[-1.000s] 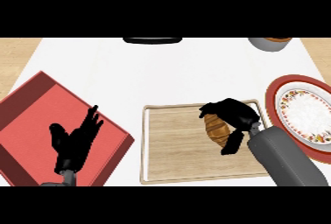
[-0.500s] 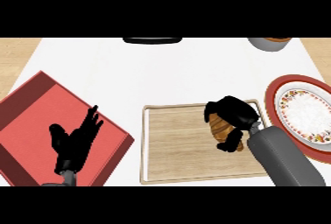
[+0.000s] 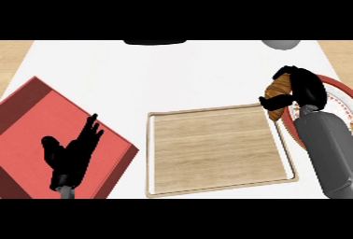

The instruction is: Pick the croissant from the tray and place it in the plate

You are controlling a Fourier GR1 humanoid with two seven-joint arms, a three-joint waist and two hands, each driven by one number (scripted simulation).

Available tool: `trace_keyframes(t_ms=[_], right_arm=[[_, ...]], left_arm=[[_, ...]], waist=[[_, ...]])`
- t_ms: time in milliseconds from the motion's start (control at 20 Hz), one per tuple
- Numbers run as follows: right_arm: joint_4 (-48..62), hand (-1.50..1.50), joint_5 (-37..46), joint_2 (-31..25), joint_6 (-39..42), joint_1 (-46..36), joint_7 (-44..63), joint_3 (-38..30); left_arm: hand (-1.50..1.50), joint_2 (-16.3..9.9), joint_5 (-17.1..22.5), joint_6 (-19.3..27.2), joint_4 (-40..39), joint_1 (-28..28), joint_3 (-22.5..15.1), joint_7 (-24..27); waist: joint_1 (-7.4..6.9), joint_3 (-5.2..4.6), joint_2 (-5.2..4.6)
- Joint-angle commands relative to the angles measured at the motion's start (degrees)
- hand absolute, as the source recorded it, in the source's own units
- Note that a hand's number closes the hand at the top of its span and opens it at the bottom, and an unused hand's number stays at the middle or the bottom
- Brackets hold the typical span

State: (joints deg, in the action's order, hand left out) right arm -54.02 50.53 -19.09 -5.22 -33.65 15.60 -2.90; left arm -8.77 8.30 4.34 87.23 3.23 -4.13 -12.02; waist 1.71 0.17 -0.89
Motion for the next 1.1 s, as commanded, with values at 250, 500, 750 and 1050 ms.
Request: trace_keyframes(t_ms=[250, 500, 750, 1050], right_arm=[[3.19, 1.5, 11.77, -4.88, -23.07, -8.98, 33.19, -12.63], [5.74, 1.5, 22.85, -6.56, -34.27, -11.47, 49.37, -16.03], [7.02, 1.5, 34.32, -5.58, -42.97, -11.83, 59.47, -19.7], [7.81, 1.5, 48.6, -4.55, -45.38, -9.32, 65.48, -26.33]], left_arm=[[0.0, 0.58, -0.51, -0.73, -0.23, -1.12, -1.77, -0.46], [0.0, 0.53, -0.63, -1.78, -0.32, -2.46, -2.87, -1.04], [0.0, 1.14, -1.23, -1.64, -0.5, -3.02, -3.92, -1.39], [0.0, 0.62, -0.97, -1.91, -1.72, -2.85, -3.2, -1.55]], waist=[[-3.9, -0.7, -2.01], [-6.02, -0.64, -2.42], [-7.02, -0.36, -2.03], [-6.28, -0.34, -1.58]])
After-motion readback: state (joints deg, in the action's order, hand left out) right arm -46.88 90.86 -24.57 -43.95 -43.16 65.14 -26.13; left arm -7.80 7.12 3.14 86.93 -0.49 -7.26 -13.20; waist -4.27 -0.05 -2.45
